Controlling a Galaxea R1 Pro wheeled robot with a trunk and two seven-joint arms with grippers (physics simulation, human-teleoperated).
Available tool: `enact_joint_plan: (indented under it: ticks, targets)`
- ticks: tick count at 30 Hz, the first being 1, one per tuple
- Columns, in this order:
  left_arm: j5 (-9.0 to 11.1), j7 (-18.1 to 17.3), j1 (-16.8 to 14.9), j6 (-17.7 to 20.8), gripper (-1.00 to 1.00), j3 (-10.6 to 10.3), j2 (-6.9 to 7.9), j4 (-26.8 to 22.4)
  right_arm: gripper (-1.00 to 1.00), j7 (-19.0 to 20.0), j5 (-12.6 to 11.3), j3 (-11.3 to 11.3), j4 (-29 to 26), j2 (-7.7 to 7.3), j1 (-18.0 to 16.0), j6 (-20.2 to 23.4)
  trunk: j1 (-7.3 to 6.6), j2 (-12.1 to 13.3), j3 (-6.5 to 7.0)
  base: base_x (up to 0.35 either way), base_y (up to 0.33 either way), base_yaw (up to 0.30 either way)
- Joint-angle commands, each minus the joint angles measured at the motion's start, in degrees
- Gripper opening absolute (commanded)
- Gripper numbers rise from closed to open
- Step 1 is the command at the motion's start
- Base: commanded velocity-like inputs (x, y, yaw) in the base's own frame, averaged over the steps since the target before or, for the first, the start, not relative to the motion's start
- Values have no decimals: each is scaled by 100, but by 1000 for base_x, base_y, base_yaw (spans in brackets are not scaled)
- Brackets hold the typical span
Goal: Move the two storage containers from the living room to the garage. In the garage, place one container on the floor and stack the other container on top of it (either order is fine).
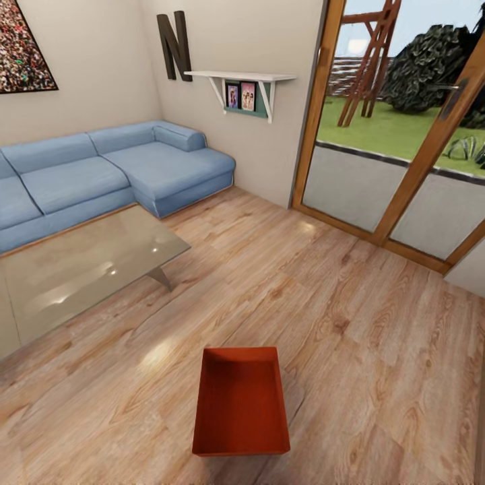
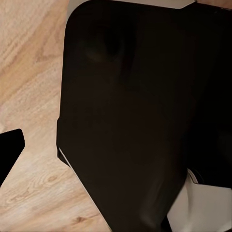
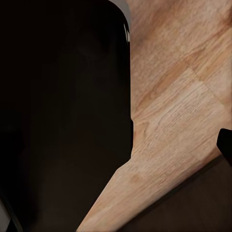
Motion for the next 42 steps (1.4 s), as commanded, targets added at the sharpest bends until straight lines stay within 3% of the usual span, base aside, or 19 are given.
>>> enact_joint_plan:
  ticks: [1, 42]
  targets:
    - [44, -7, -3, -19, 100, -1, -1, 8, 100, -3, -44, 45, 18, 5, -5, -29, 0, -3, -13, 0, 0, 0]
    - [43, -7, -3, -19, 100, -1, -1, 10, 100, -3, -44, 45, 18, 5, -5, -29, 0, -3, -384, 0, 0, 0]
